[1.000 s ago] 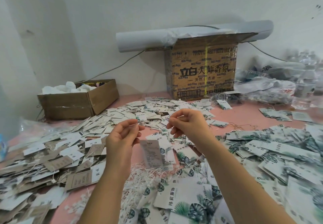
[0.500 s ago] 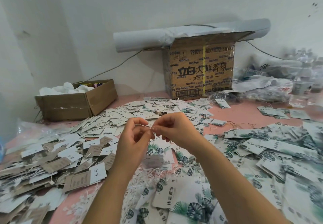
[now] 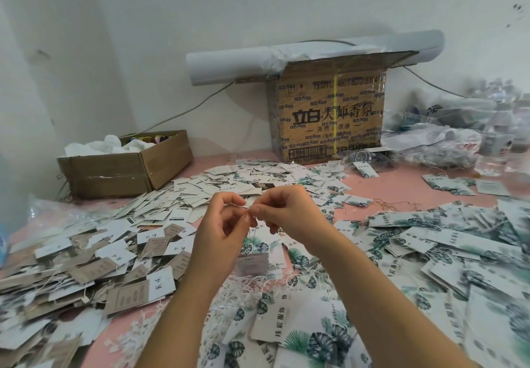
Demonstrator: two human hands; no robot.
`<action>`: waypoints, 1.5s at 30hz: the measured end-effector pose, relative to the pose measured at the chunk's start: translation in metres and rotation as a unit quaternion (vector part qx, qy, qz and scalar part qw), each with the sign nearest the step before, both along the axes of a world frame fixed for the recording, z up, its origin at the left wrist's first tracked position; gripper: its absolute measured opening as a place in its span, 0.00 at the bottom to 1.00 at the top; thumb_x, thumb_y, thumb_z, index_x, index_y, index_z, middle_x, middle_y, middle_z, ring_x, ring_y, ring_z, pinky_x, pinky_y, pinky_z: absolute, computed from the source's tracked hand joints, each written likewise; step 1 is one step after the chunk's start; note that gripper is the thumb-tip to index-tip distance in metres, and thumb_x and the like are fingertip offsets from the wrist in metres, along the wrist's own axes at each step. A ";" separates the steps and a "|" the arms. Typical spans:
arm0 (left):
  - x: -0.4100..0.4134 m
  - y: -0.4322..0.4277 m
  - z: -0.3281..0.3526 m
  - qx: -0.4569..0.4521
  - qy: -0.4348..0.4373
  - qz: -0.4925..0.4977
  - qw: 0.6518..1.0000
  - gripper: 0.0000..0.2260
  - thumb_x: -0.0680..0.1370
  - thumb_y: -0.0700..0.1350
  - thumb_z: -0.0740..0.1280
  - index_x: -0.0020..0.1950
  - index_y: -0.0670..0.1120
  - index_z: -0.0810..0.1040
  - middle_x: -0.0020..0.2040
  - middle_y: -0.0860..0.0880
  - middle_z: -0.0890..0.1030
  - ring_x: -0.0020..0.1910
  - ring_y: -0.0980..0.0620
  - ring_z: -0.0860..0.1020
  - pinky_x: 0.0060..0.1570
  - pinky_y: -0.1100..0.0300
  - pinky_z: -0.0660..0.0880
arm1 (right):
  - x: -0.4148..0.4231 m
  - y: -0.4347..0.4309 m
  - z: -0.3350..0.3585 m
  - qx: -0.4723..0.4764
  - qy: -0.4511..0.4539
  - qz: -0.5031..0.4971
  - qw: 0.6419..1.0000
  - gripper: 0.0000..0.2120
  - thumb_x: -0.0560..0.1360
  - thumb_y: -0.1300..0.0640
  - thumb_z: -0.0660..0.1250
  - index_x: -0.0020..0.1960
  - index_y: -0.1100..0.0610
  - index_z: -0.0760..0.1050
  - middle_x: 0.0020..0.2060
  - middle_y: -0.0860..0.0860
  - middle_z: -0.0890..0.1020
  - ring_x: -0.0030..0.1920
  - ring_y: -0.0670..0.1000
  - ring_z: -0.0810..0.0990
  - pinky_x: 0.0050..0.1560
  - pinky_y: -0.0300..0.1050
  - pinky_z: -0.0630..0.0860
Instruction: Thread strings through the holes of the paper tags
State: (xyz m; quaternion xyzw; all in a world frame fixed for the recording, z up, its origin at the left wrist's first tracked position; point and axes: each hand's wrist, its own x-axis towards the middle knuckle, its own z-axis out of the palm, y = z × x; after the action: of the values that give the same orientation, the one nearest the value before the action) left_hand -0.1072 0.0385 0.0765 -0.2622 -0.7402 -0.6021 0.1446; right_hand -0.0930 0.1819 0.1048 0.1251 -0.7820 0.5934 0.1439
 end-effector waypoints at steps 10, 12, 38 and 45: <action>0.001 -0.001 0.001 0.004 0.023 0.018 1.000 0.13 0.77 0.37 0.65 0.47 0.56 0.70 0.40 0.52 0.83 0.38 0.56 0.80 0.42 0.58 0.77 | 0.000 -0.002 -0.001 -0.064 -0.010 0.015 0.998 0.01 0.72 0.66 0.70 0.42 0.64 0.80 0.30 0.56 0.80 0.25 0.44 0.73 0.27 0.36 0.73; 0.001 -0.001 0.001 0.006 0.021 0.019 1.000 0.13 0.77 0.38 0.65 0.47 0.57 0.70 0.40 0.52 0.83 0.38 0.55 0.80 0.42 0.56 0.78 | 0.001 -0.002 0.000 -0.077 -0.022 0.018 0.997 0.03 0.71 0.66 0.70 0.39 0.62 0.78 0.29 0.55 0.79 0.24 0.44 0.74 0.26 0.35 0.73; 0.002 0.001 0.004 -0.058 -0.079 -0.008 0.995 0.29 0.55 0.66 0.71 0.52 0.60 0.70 0.44 0.54 0.79 0.36 0.57 0.76 0.34 0.66 0.73 | 0.009 -0.001 0.014 -0.147 -0.014 0.087 0.985 0.10 0.77 0.64 0.61 0.38 0.60 0.72 0.28 0.52 0.75 0.26 0.46 0.72 0.29 0.36 0.74; -0.003 -0.001 -0.002 -0.154 -0.043 0.006 0.987 0.19 0.71 0.40 0.74 0.51 0.59 0.70 0.41 0.54 0.79 0.34 0.63 0.75 0.31 0.69 0.73 | 0.005 0.003 0.014 -0.225 0.032 0.070 0.971 0.09 0.77 0.64 0.62 0.38 0.59 0.72 0.27 0.48 0.77 0.26 0.47 0.73 0.31 0.37 0.74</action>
State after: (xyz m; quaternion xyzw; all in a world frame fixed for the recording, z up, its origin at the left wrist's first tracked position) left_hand -0.1098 0.0372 0.0745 -0.2507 -0.8311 -0.4910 0.0737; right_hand -0.0877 0.1850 0.1186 0.1633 -0.6125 0.7584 0.1516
